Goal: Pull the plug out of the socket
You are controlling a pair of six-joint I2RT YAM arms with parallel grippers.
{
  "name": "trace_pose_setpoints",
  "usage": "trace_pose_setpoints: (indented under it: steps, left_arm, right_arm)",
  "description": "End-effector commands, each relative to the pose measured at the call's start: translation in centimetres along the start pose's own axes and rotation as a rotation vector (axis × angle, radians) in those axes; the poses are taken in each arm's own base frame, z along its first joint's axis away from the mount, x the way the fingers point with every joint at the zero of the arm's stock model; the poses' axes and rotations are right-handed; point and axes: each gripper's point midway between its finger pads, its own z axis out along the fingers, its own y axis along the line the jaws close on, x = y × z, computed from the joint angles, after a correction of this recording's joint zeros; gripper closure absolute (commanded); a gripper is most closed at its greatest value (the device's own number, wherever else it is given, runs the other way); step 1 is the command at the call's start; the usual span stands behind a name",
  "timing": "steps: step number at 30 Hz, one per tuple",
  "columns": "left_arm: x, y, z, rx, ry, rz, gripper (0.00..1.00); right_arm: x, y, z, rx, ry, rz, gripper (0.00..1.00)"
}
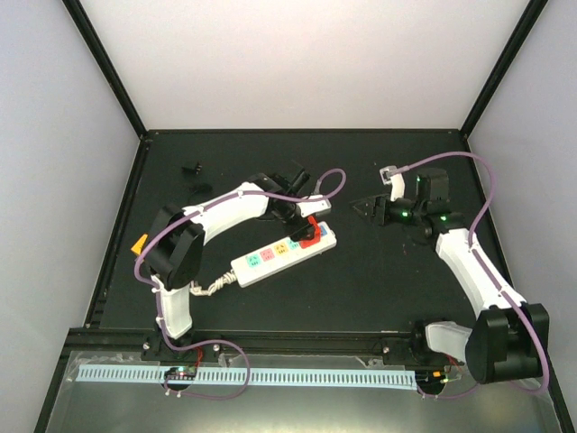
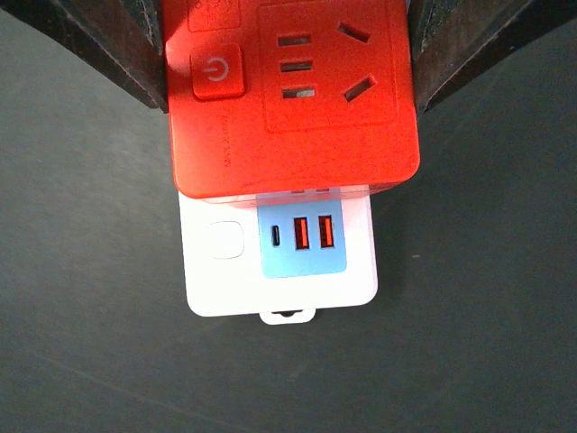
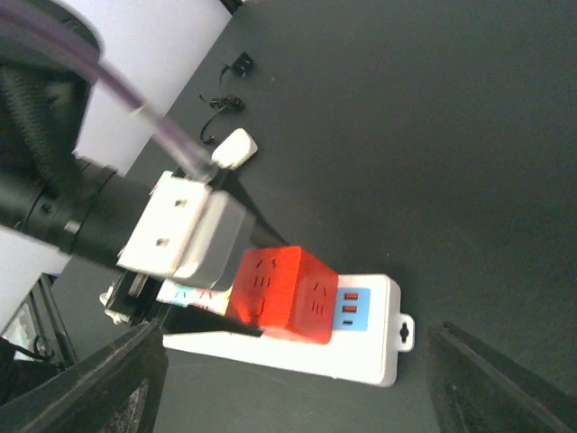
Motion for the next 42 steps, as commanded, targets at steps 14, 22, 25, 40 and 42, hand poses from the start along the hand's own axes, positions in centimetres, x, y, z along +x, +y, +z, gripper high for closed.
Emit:
trace_pose_setpoints:
  steps: [14,22,25,40,42]
  left_arm:
    - [0.4,-6.0,-0.1,0.063,0.014,0.151,0.50]
    - [0.8,-6.0,0.0,0.056,0.031,0.151,0.50]
    - [0.9,-5.9,-0.1,0.051,0.031,0.150,0.51]
    - [0.1,-5.9,-1.3,0.032,-0.008,0.142,0.58]
    - [-0.2,-6.2,-1.8,0.042,-0.020,0.143,0.60]
  right_arm:
    - [7.5,-1.2,6.7,-0.168,0.327,0.149,0.85]
    - [10.3,0.5,9.6,-0.232,0.464,0.155,0.90]
    - [11.2,-0.4,10.3,-0.222,0.499,0.182,0.92]
    - [16.0,-3.4,11.6,-0.150,0.611,0.200,0.95]
    - [16.2,-3.8,11.7,-0.134,0.623,0.204,0.95]
